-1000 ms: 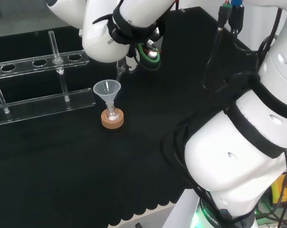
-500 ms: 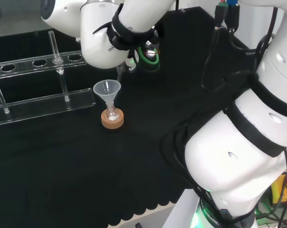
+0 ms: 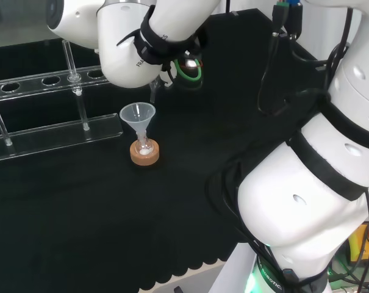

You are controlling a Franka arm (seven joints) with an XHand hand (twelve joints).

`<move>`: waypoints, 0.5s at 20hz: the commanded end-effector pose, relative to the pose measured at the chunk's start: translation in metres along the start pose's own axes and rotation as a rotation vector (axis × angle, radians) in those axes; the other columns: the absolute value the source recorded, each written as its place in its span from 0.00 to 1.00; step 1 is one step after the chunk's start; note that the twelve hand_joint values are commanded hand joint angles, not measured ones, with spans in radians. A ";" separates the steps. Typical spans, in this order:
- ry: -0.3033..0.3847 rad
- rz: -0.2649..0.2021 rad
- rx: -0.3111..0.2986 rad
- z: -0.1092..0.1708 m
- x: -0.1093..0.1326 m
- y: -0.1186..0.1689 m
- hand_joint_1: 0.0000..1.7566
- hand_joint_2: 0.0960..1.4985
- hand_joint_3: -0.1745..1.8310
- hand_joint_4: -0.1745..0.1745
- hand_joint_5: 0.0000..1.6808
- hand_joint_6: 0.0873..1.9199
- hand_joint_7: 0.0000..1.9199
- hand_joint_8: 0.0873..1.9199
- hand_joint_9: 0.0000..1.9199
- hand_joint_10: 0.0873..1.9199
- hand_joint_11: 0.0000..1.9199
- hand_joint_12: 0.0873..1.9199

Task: Pour all the NaCl from the weighing funnel into the round-bottom flask.

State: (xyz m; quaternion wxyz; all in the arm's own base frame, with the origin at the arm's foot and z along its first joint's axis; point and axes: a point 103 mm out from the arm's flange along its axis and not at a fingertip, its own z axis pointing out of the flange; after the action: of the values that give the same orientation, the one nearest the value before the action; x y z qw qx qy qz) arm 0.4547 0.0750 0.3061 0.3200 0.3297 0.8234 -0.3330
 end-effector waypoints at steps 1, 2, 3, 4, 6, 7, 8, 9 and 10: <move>-0.010 -0.005 0.000 -0.003 -0.005 0.003 0.66 0.28 0.50 1.00 0.90 0.12 0.89 0.01 0.61 0.04 0.00 0.74; -0.011 -0.005 -0.001 -0.004 -0.005 0.003 0.66 0.27 0.50 1.00 0.90 0.12 0.89 0.00 0.61 0.04 0.00 0.74; -0.013 -0.007 -0.003 -0.005 -0.006 0.004 0.66 0.27 0.50 1.00 0.90 0.12 0.89 0.00 0.61 0.04 0.00 0.74; -0.012 -0.005 -0.006 -0.006 -0.007 0.004 0.66 0.27 0.50 1.00 0.90 0.12 0.89 0.00 0.61 0.04 0.00 0.74; -0.013 -0.004 -0.006 -0.006 -0.009 0.004 0.66 0.27 0.51 1.00 0.90 0.12 0.89 0.00 0.61 0.04 0.00 0.74; -0.012 -0.006 -0.005 -0.008 -0.010 0.003 0.66 0.27 0.51 1.00 0.90 0.12 0.89 0.00 0.61 0.04 0.00 0.74; -0.016 -0.009 -0.001 -0.010 -0.011 0.002 0.66 0.27 0.51 1.00 0.90 0.12 0.89 0.00 0.61 0.04 0.00 0.74; -0.013 -0.011 -0.005 -0.014 -0.012 0.001 0.66 0.27 0.51 1.00 0.90 0.12 0.89 0.00 0.61 0.04 0.00 0.74; -0.003 -0.015 -0.024 -0.023 -0.013 -0.001 0.66 0.27 0.51 1.00 0.90 0.12 0.89 0.00 0.61 0.04 0.00 0.74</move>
State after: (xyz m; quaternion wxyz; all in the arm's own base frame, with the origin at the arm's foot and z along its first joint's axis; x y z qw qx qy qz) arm 0.4596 0.0796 0.3169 0.3247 0.3242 0.8231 -0.3345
